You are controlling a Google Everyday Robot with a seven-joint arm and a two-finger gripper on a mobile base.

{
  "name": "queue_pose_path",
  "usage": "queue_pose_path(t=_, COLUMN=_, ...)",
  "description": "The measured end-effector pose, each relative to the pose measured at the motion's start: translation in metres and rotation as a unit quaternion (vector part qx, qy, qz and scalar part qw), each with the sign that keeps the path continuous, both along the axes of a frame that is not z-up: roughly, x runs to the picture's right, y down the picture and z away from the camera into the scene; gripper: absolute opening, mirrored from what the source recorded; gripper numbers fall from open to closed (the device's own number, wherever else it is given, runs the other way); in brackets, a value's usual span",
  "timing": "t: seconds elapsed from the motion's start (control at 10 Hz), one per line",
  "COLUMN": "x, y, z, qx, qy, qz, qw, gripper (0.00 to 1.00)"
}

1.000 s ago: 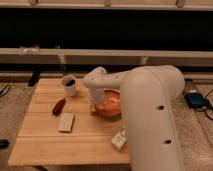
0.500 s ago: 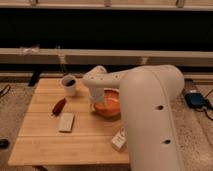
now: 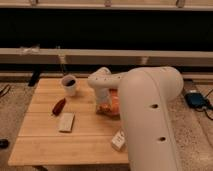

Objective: Push the ceramic bowl across the table

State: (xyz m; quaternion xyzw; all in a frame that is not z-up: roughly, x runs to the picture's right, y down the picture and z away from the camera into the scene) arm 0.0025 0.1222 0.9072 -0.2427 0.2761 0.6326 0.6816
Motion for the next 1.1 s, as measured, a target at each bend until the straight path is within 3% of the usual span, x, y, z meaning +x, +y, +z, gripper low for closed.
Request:
queue_pose_path(t=0.5, x=0.058, y=-0.019, z=0.003, qx=0.009, qy=0.058, qz=0.019, qw=0.9981, gripper=0.65)
queue_pose_path(t=1.1, x=0.108, y=-0.022, z=0.013, qx=0.006, qy=0.100, qz=0.062, qw=0.9930, gripper=0.65)
